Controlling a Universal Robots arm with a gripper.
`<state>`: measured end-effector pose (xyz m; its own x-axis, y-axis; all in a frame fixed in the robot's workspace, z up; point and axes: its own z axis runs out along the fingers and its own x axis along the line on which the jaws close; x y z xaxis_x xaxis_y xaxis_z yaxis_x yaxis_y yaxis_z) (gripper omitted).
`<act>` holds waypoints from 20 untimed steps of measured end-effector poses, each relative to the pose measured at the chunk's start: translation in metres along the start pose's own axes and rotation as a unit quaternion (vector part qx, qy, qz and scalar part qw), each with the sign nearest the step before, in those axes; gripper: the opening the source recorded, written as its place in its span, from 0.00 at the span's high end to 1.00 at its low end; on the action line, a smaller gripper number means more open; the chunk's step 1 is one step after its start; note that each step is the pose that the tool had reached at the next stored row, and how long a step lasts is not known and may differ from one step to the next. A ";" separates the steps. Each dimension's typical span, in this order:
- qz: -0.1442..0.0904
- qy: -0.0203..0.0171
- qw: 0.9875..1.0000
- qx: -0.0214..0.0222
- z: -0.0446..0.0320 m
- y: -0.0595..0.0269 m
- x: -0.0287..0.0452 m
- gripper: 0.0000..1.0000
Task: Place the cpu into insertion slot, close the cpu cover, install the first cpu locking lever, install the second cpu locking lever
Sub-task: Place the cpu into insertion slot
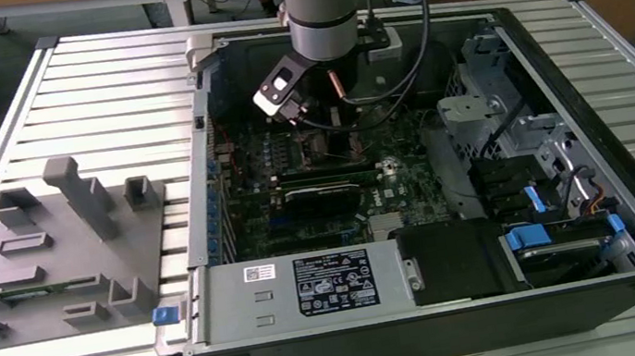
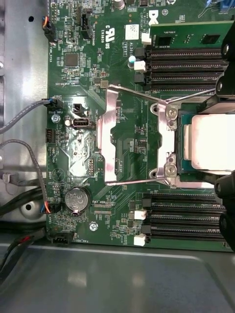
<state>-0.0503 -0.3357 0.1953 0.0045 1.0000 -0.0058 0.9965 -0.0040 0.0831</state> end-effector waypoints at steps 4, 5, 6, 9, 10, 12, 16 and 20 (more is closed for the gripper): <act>0.000 0.000 1.000 0.000 -0.0004 0.0000 0.0000 0.46; 0.000 0.000 1.000 0.000 -0.0003 -0.0001 -0.0001 0.46; 0.000 0.000 1.000 0.000 -0.0001 -0.0001 -0.0001 0.46; 0.000 0.000 1.000 0.000 0.0006 -0.0002 0.0000 0.46; 0.000 0.000 1.000 0.000 0.0010 -0.0003 -0.0001 0.46; 0.000 0.000 1.000 0.000 0.0017 -0.0005 -0.0001 0.46; 0.000 0.000 1.000 0.000 0.0022 -0.0008 0.0000 0.46; 0.000 0.000 1.000 0.000 0.0023 -0.0010 0.0000 0.46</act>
<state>-0.0511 -0.3357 0.1930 0.0046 1.0000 -0.0060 0.9965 -0.0040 0.0833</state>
